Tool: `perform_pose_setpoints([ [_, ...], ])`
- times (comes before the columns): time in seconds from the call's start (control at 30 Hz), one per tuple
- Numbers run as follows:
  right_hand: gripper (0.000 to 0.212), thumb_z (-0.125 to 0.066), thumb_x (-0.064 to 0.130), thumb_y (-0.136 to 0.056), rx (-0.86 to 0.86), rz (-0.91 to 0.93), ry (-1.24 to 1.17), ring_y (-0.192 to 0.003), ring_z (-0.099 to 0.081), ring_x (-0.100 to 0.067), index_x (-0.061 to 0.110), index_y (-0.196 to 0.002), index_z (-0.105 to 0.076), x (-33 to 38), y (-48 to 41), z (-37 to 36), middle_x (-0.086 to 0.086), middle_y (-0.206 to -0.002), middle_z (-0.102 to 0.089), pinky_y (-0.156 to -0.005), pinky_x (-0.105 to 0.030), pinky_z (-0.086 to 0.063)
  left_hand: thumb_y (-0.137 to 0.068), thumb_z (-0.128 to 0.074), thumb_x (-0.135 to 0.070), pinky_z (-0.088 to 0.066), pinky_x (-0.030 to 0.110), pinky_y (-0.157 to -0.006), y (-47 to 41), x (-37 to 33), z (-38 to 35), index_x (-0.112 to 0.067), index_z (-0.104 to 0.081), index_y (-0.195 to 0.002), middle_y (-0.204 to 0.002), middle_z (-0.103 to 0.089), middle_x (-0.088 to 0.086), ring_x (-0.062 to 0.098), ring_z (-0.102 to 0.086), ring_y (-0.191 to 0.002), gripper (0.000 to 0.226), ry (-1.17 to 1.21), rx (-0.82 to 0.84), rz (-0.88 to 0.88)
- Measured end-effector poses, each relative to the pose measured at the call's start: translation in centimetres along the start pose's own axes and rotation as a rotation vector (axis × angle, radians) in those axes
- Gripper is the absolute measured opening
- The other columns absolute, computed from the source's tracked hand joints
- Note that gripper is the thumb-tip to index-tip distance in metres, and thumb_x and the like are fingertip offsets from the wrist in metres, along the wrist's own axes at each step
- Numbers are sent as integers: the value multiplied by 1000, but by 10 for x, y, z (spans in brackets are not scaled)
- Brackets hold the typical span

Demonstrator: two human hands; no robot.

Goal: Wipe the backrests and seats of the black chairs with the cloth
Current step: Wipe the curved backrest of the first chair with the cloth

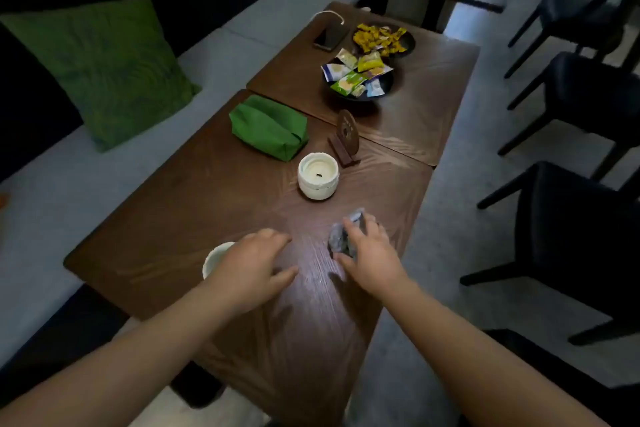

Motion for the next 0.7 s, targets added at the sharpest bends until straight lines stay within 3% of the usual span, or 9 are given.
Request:
perform_pose_setpoints([
  [0.17, 71, -53, 52, -94, 76, -22, 19, -145, -14, -37, 25, -153, -25, -8, -33, -29, -10, -161, -12, -114, -42, -27, -93, -54, -51, -37, 27, -103, -6, 4, -6, -23, -41, -145, -141, -47, -4, 16, -45, -128, 61, 61, -34, 56],
  [0.3, 67, -54, 58, -91, 12, -39, 39, -140, -22, -36, 26, -147, -37, -12, -48, -44, -9, -156, -22, -111, -43, -31, -93, -53, -51, -35, 25, -105, -6, 9, -6, -25, -41, -145, -143, -46, -5, 13, -43, -131, 60, 86, -63, 81],
  [0.5, 37, -57, 38, -95, -116, -41, -93, -116, -38, -29, 18, -126, -60, -10, -56, -42, -8, -134, -45, -97, -37, -36, -94, -52, -52, -35, 24, -103, -6, 20, -8, -24, -43, -145, -142, -48, -6, 12, -44, -130, 59, 85, -75, 96],
  [0.7, 32, -61, 35, -93, -185, -69, -312, -110, -47, -23, 20, -121, -65, -17, -11, -28, -1, -118, -54, -88, -30, -40, -94, -54, -49, -38, 23, -100, 3, 15, -8, -22, -47, -141, -138, -50, -6, 11, -47, -125, 55, 116, -45, 49],
])
Point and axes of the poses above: each hand's wrist, its own y-axis away from the middle knuckle, its own z-axis out of the back of the hand, x = y × z, the point moved 8 cm from there along -y, towards the middle knuckle
